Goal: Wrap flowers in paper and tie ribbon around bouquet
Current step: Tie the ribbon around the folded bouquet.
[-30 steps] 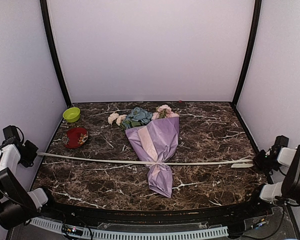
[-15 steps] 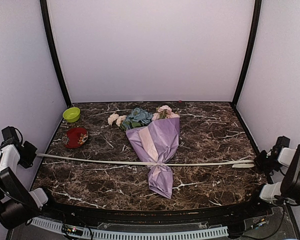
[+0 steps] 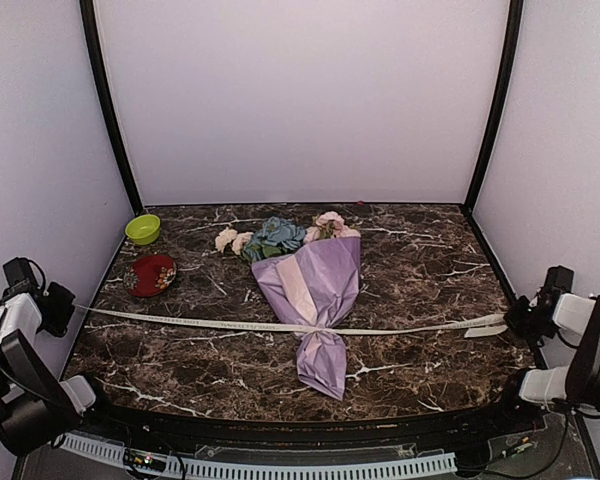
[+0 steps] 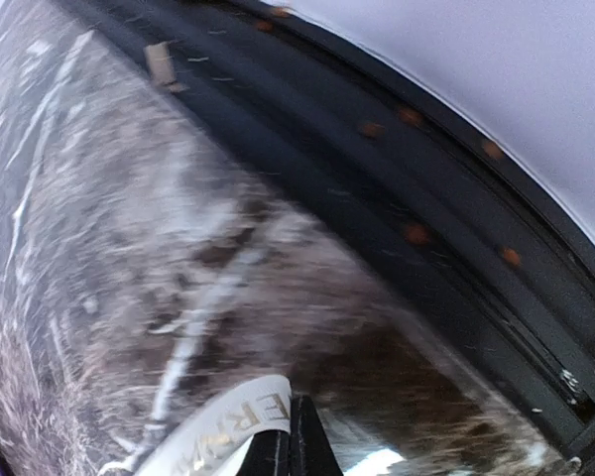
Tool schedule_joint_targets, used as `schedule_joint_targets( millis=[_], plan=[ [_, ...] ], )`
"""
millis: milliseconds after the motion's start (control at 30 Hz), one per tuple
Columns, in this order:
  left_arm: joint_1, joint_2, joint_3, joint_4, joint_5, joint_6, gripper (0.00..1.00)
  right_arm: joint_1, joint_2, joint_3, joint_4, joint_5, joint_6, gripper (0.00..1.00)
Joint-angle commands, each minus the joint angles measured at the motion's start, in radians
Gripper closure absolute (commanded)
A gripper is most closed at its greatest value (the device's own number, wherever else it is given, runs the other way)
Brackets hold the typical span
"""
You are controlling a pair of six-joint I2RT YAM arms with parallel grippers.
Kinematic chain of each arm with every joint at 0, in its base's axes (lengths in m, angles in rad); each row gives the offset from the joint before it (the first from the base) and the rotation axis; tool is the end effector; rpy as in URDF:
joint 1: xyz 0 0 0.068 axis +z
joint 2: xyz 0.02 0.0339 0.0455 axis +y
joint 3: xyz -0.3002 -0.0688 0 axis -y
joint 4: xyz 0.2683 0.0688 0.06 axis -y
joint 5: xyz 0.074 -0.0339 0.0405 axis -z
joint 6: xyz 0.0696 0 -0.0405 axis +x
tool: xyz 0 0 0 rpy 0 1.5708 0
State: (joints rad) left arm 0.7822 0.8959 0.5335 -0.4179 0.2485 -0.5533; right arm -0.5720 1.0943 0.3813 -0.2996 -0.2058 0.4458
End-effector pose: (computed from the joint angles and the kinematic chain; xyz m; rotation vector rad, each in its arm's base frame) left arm 0.1576 0.1324 0.2094 -1.3444 1.9004 -0.1777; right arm 0.1757 -0.0962 0.1296 1.1831 2.2763 0.2179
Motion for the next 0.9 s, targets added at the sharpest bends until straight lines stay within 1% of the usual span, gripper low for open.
schedule_joint_targets(
  millis=[0,133,267,333,367,433,467,500,533,567,600,633,667,700,733,767,800,867],
  plan=[
    [-0.143,0.005,-0.014,0.2,0.051,-0.027,1.0,0.197,-0.062,0.087,0.061,0.129,0.045,1.0],
    [-0.174,-0.023,0.024,0.16,0.09,-0.025,1.0,0.386,-0.085,0.136,0.021,0.167,0.102,1.0],
    [-0.218,-0.03,0.078,0.117,0.126,-0.005,1.0,0.572,-0.01,0.172,-0.03,0.208,0.115,1.0],
    [-0.252,-0.037,0.1,0.092,0.125,0.009,1.0,0.661,0.032,0.186,-0.049,0.197,0.118,1.0],
    [-0.271,-0.044,0.105,0.083,0.133,0.018,1.0,0.7,0.059,0.199,-0.066,0.182,0.119,0.97],
    [-0.321,-0.055,0.111,0.047,0.142,0.046,0.99,0.762,0.112,0.24,-0.133,0.18,0.119,0.78],
    [-0.351,-0.065,0.112,0.015,0.125,0.059,0.91,0.792,0.132,0.274,-0.18,0.197,0.119,0.68],
    [-0.385,-0.084,0.11,-0.013,0.098,0.075,0.75,0.818,0.146,0.299,-0.215,0.217,0.121,0.58],
    [-0.416,-0.103,0.106,-0.037,0.073,0.092,0.64,0.844,0.152,0.325,-0.245,0.24,0.123,0.49],
    [-0.451,-0.129,0.104,-0.062,0.054,0.11,0.56,0.868,0.154,0.355,-0.275,0.269,0.125,0.37],
    [-0.485,-0.15,0.105,-0.086,0.037,0.124,0.5,0.894,0.158,0.383,-0.305,0.301,0.125,0.2],
    [-0.519,-0.171,0.111,-0.111,0.02,0.134,0.45,0.915,0.163,0.418,-0.334,0.339,0.125,0.15],
    [-0.577,-0.193,0.117,-0.148,-0.021,0.137,0.37,0.946,0.179,0.45,-0.37,0.373,0.121,0.12],
    [-0.625,-0.213,0.122,-0.16,-0.041,0.126,0.28,0.958,0.19,0.484,-0.399,0.397,0.118,0.11],
    [-0.677,-0.231,0.123,-0.169,-0.054,0.122,0.1,0.972,0.206,0.514,-0.423,0.41,0.113,0.1],
    [-0.738,-0.242,0.126,-0.173,-0.066,0.117,0.03,0.985,0.224,0.537,-0.438,0.409,0.106,0.09],
    [-0.8,-0.242,0.133,-0.18,-0.09,0.115,0.01,1.0,0.243,0.557,-0.447,0.403,0.098,0.09],
    [-0.94,-0.219,0.156,-0.152,-0.114,0.14,0.03,1.024,0.276,0.591,-0.459,0.385,0.087,0.09]
  ],
)
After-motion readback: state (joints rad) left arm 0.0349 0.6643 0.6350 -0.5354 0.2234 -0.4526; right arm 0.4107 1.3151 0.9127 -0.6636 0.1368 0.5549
